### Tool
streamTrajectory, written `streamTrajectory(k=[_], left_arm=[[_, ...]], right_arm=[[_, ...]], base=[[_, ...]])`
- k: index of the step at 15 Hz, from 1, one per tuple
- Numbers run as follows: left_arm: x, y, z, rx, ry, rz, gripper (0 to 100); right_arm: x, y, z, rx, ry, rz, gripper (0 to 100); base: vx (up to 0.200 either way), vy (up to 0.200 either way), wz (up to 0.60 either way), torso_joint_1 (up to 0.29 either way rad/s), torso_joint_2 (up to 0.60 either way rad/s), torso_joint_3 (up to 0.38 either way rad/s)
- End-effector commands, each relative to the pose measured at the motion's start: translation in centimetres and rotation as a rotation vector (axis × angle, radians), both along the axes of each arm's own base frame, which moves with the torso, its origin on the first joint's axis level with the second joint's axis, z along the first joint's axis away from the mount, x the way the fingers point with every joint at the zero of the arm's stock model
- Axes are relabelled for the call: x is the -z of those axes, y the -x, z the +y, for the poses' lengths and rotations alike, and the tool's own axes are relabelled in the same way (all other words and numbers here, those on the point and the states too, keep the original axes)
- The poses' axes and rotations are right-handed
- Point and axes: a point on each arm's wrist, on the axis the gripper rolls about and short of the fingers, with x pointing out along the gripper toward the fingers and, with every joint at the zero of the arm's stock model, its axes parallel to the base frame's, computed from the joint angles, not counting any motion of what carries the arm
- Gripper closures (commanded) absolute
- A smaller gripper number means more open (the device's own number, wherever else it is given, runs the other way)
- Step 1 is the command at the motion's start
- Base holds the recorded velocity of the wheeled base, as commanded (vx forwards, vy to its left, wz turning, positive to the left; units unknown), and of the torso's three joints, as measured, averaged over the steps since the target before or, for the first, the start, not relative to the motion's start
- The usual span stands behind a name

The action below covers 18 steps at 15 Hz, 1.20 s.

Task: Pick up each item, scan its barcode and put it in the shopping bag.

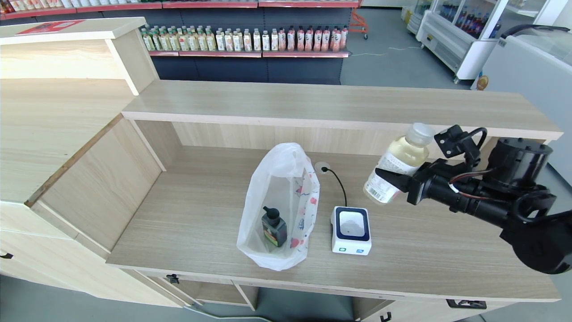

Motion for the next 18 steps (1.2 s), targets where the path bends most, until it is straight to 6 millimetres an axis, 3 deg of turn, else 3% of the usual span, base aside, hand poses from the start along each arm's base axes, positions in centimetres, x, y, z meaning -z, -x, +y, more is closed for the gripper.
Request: streamTrajectory(k=[1,5,9,18], left_arm=[[0.0,0.0,0.0,0.0,0.002,0.0,0],[0.0,0.0,0.0,0.0,0.0,0.0,0],[0.0,0.0,0.0,0.0,0.0,0.0,0],[0.0,0.0,0.0,0.0,0.003,-0.002,0]], right_arm=[[-3.0,3.1,1.1,0.02,-0.085,-0.024,100],[-3.0,2.5,2.5,-0.015,-0.124,-0.002,100],[-2.0,1.7,2.8,-0.014,-0.115,0.034,100],[-1.6,1.7,2.8,-0.011,-0.112,0.045,100]], base=[[0.0,0.0,0.0,0.0,0.0,0.0],[0.0,0.0,0.0,0.0,0.0,0.0],[0.0,0.0,0.0,0.0,0.0,0.0],[0.0,0.0,0.0,0.0,0.0,0.0]])
